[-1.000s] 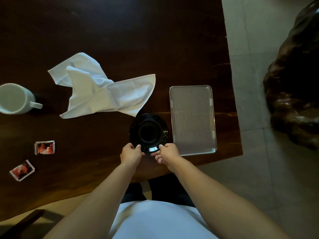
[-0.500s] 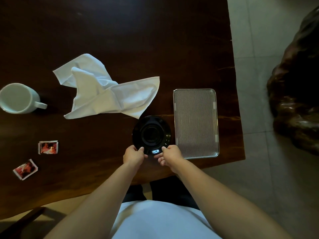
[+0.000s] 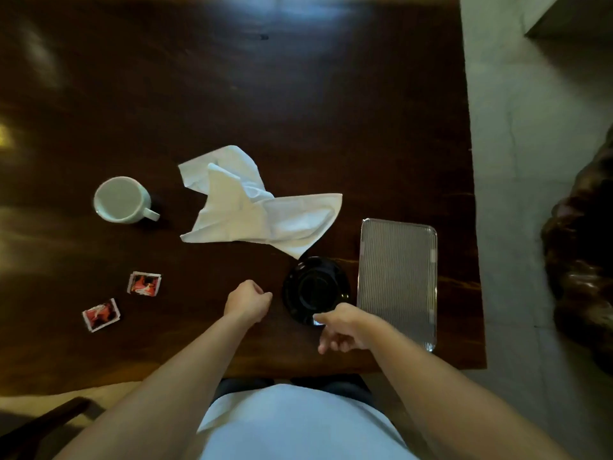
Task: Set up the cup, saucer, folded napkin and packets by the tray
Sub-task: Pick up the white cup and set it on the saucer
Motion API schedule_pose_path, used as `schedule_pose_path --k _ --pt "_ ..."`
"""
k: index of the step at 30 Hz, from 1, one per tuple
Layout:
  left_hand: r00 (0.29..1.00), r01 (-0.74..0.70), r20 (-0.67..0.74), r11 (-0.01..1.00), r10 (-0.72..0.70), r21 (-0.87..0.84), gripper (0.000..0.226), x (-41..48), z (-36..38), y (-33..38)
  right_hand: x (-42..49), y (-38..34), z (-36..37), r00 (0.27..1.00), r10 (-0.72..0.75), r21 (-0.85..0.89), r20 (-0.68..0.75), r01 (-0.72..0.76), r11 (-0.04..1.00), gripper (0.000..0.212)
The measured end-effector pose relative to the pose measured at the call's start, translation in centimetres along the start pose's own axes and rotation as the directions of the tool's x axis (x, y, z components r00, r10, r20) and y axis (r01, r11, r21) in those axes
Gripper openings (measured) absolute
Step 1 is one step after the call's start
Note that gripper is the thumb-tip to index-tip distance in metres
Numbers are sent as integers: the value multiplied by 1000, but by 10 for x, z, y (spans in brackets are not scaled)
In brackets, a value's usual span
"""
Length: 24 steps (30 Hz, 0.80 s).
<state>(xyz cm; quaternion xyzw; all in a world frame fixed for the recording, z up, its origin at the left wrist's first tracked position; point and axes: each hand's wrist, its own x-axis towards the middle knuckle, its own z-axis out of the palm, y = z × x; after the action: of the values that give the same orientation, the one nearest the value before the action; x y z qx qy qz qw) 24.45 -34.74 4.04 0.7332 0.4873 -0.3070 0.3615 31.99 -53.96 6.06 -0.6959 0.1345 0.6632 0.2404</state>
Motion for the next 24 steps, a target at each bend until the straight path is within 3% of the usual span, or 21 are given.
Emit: schedule_pose_path --k 6,12,19,24 --pt "989 -18 -147 998 9 -64 15 -4 -57 -13 -1 -92 7 980 -194 -138 32 197 971 32" --pt "968 -42 -251 980 -8 -192 9 10 -121 -44 0 -189 47 888 -459 -298 -41 427 854 15" --pt "961 -13 -268 953 -73 -303 7 57 -200 -81 7 -283 110 826 -553 -394 -105 476 786 8" --pt "964 -14 -256 941 -77 -337 6 102 -235 -102 33 -340 144 770 -629 -527 -106 493 692 31"
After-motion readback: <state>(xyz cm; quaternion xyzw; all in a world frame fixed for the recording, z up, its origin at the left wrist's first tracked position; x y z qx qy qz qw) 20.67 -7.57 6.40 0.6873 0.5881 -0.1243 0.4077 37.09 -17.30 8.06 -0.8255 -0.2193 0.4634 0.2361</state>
